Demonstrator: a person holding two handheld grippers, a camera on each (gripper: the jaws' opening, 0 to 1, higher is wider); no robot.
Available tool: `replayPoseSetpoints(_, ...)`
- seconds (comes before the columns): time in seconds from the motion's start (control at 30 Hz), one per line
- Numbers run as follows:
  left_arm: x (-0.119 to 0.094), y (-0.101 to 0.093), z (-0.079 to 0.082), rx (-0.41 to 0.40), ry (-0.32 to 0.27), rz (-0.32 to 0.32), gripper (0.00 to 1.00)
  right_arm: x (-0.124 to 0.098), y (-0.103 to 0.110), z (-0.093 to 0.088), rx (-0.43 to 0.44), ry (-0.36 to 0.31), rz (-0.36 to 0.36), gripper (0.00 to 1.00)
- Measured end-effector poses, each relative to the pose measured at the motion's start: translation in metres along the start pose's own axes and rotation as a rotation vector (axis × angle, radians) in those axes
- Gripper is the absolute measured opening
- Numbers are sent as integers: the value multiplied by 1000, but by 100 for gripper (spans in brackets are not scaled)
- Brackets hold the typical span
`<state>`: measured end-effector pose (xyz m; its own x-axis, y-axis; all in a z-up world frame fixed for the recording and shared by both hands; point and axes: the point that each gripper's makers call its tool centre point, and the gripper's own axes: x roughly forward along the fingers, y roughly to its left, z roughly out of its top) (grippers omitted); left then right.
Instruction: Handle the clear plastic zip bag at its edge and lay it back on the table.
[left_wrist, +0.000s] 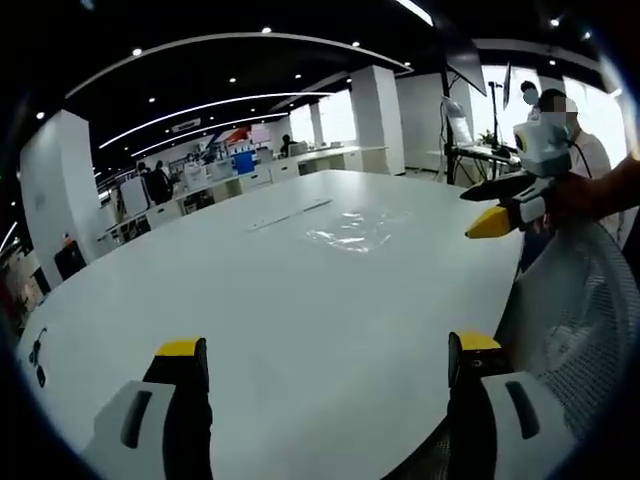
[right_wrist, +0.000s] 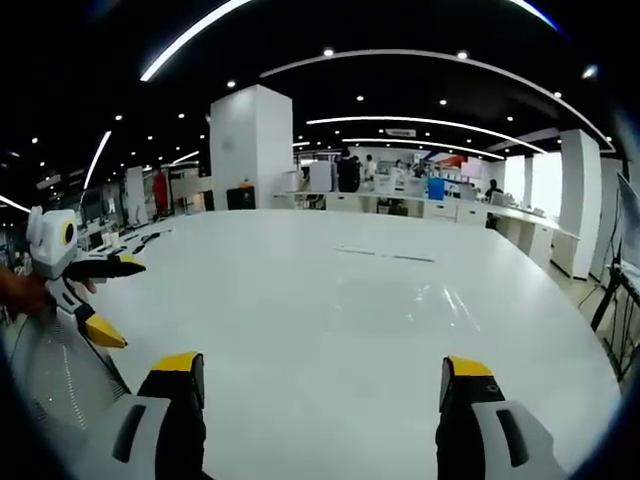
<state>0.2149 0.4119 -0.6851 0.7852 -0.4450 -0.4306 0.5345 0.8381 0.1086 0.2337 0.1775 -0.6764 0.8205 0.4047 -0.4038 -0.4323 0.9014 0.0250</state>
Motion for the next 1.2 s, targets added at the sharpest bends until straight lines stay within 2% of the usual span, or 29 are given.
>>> replayPoseSetpoints(0.43, 3, -2, -7, 7, 27, -15, 98, 0, 1, -1, 10, 7, 7, 98)
replayPoseSetpoints(0.57, 1, -4, -4, 1, 28, -16, 97, 0, 1, 1, 8, -4, 8, 97)
replayPoseSetpoints(1.07, -1, -4, -5, -1, 48, -8, 96, 2, 5, -9, 17, 56, 28, 92)
replayPoseSetpoints(1.2, -4, -7, -1, 3, 47, -7, 96, 3, 4, -10, 15, 58, 29, 91)
